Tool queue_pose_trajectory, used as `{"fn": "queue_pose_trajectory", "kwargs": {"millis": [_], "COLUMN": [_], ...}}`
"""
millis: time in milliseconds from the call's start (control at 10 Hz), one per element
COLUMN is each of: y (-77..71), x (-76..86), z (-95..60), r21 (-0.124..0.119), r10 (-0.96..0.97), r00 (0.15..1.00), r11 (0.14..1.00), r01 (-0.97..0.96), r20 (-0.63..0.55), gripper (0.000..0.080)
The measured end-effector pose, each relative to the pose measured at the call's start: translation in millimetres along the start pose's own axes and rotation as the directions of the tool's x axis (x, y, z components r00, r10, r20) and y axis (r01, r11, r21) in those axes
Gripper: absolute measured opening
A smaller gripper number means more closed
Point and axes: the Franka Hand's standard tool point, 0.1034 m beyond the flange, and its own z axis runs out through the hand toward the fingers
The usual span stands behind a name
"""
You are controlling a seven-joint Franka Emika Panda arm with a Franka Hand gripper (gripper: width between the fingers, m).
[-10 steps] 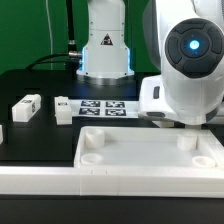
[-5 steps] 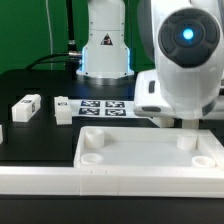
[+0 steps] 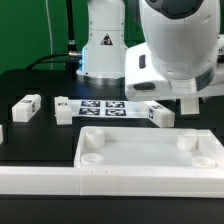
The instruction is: Assemble desk
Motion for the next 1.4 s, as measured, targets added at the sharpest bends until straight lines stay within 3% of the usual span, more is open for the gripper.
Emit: {"fn": "queue_pose_trajectory", "kwargs": {"millis": [200,400,700,1000,1100,1200,1300,1400], "y": [-0.7,2.0,-6.2,-2.8,-1.0,4.5,7.3,5.8], "x": [8.8,2.7,5.9,12.8,17.2,23.9,22.0,23.9], "z": [-8.6,-46.3,-97.4,-96.7,-98.8,-104.9,-120.7,-140.8], "r21": [0.006,0.005,0.001,-0.019,-0.03,-0.066,-0.102,-0.112], "r10": [-0.028,-0.086,-0.105,-0.095,-0.103,-0.135,-0.165,-0.172], "r00": [0.997,0.978,0.913,0.809,0.767,0.69,0.638,0.572], "r11": [1.0,0.996,0.993,0.994,0.994,0.99,0.986,0.984], "r01": [0.029,0.088,0.115,0.104,0.109,0.125,0.135,0.138], "r20": [-0.067,-0.192,-0.394,-0.581,-0.633,-0.711,-0.752,-0.802], "gripper": [0.029,0.029,0.029,0.029,0.029,0.029,0.029,0.029]}}
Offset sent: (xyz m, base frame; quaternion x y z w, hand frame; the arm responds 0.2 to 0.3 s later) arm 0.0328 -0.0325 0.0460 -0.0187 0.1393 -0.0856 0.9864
